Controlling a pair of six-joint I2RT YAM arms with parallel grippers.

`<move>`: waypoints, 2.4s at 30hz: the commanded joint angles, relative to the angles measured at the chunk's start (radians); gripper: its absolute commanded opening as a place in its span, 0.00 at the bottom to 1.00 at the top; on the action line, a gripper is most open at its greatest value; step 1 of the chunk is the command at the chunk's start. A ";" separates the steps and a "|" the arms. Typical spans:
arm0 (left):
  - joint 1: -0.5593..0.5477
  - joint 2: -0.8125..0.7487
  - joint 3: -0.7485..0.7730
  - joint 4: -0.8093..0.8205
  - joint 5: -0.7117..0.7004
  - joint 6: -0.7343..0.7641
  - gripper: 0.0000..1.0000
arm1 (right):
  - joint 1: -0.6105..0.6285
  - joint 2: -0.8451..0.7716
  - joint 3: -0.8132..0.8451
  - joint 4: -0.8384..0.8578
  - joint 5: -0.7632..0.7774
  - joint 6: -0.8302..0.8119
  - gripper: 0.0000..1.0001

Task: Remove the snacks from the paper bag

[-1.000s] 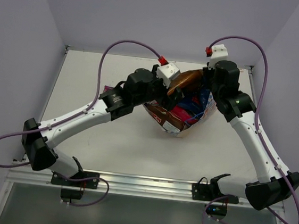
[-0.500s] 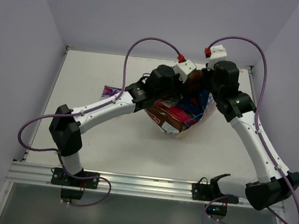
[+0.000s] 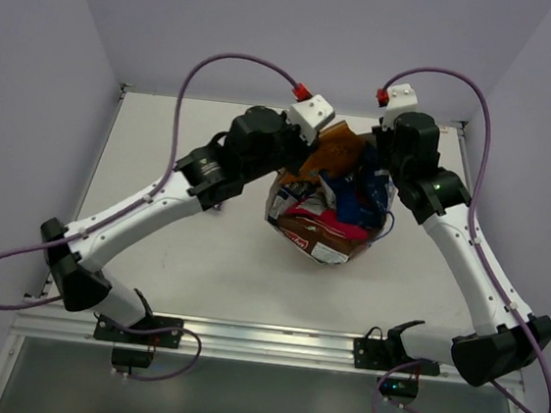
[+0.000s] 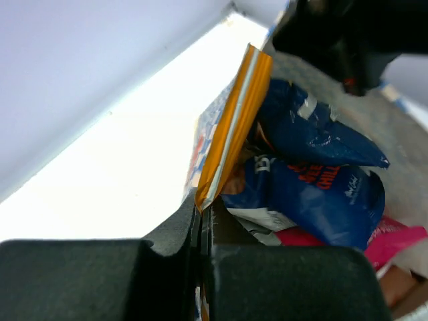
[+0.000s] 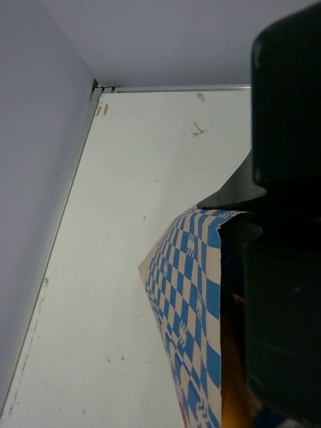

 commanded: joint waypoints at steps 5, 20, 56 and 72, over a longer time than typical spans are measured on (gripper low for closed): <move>0.010 -0.347 0.058 -0.066 -0.272 0.016 0.00 | -0.024 0.012 0.016 0.094 0.072 -0.014 0.00; 0.426 -0.361 -0.123 0.013 -0.424 0.107 0.00 | -0.023 0.013 0.031 0.090 0.048 -0.009 0.00; 0.035 -0.238 -0.066 -0.147 -0.148 -0.376 0.92 | 0.009 -0.016 0.069 0.079 0.020 -0.016 0.00; -0.179 -0.033 -0.006 -0.361 -0.514 -0.577 0.76 | 0.014 -0.019 0.028 0.096 0.040 -0.002 0.00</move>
